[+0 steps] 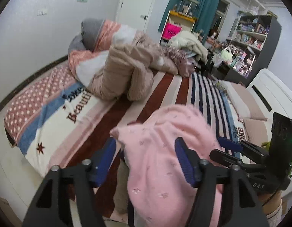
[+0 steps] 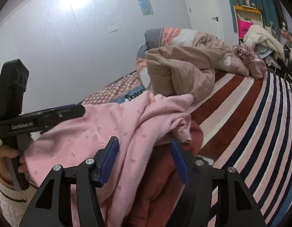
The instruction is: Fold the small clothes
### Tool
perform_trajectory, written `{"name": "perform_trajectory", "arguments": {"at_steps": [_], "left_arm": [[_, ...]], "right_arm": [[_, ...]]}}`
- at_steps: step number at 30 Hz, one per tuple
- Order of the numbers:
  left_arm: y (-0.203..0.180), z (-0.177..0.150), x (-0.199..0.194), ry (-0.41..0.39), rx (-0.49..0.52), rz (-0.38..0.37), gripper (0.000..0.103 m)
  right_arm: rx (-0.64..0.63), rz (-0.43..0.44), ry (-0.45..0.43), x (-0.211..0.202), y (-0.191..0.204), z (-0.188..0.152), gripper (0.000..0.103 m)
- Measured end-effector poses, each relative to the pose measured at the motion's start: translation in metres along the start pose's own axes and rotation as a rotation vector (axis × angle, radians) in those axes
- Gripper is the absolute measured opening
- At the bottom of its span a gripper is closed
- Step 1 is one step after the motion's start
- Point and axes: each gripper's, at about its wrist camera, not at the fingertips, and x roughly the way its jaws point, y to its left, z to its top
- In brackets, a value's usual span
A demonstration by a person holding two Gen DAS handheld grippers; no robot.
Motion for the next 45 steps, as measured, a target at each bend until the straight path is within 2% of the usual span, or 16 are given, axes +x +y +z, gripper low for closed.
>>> {"name": "perform_trajectory", "arguments": {"at_steps": [2, 7, 11, 13, 15, 18, 20, 25, 28, 32, 38, 41, 43, 45], "left_arm": [[-0.004, 0.003, -0.010, -0.020, 0.005, -0.015, 0.066], [-0.015, 0.004, -0.022, -0.036, 0.040, 0.006, 0.068], [-0.014, 0.001, -0.023, -0.038, 0.024, 0.005, 0.070], [-0.013, -0.002, -0.021, -0.025, 0.025, 0.032, 0.078], [-0.010, -0.006, -0.023, -0.027, 0.025, 0.047, 0.080], [0.000, -0.015, -0.037, -0.044, 0.013, -0.021, 0.085], [0.005, -0.020, -0.049, -0.060, 0.021, -0.021, 0.086], [-0.006, -0.039, -0.086, -0.155, 0.071, 0.004, 0.087], [-0.033, -0.061, -0.107, -0.258, 0.131, 0.030, 0.094], [-0.082, -0.102, -0.128, -0.409, 0.185, 0.041, 0.101], [-0.171, -0.169, -0.133, -0.603, 0.298, 0.031, 0.102], [-0.206, -0.193, -0.123, -0.629, 0.309, 0.002, 0.102], [-0.228, -0.209, -0.115, -0.630, 0.313, -0.026, 0.102], [-0.243, -0.219, -0.109, -0.635, 0.312, -0.044, 0.102]], "right_arm": [[-0.003, -0.005, -0.014, -0.008, -0.001, 0.001, 0.053], [-0.006, -0.017, -0.035, -0.019, -0.007, 0.001, 0.054], [0.004, -0.017, -0.034, -0.022, -0.012, -0.003, 0.054], [0.009, -0.008, -0.030, -0.022, -0.015, -0.006, 0.054], [0.024, 0.030, -0.025, -0.024, -0.016, -0.010, 0.054], [0.011, 0.073, -0.026, -0.029, -0.011, -0.019, 0.054], [-0.020, 0.078, -0.034, -0.035, -0.005, -0.025, 0.054], [-0.041, 0.101, -0.119, -0.068, -0.002, -0.046, 0.055], [-0.047, 0.082, -0.183, -0.093, -0.005, -0.066, 0.061], [-0.071, -0.015, -0.277, -0.137, -0.012, -0.103, 0.068], [-0.101, -0.240, -0.390, -0.204, -0.023, -0.171, 0.080], [-0.113, -0.368, -0.414, -0.230, -0.027, -0.206, 0.088], [-0.111, -0.420, -0.429, -0.242, -0.031, -0.224, 0.096], [-0.091, -0.468, -0.439, -0.253, -0.037, -0.243, 0.099]]}}
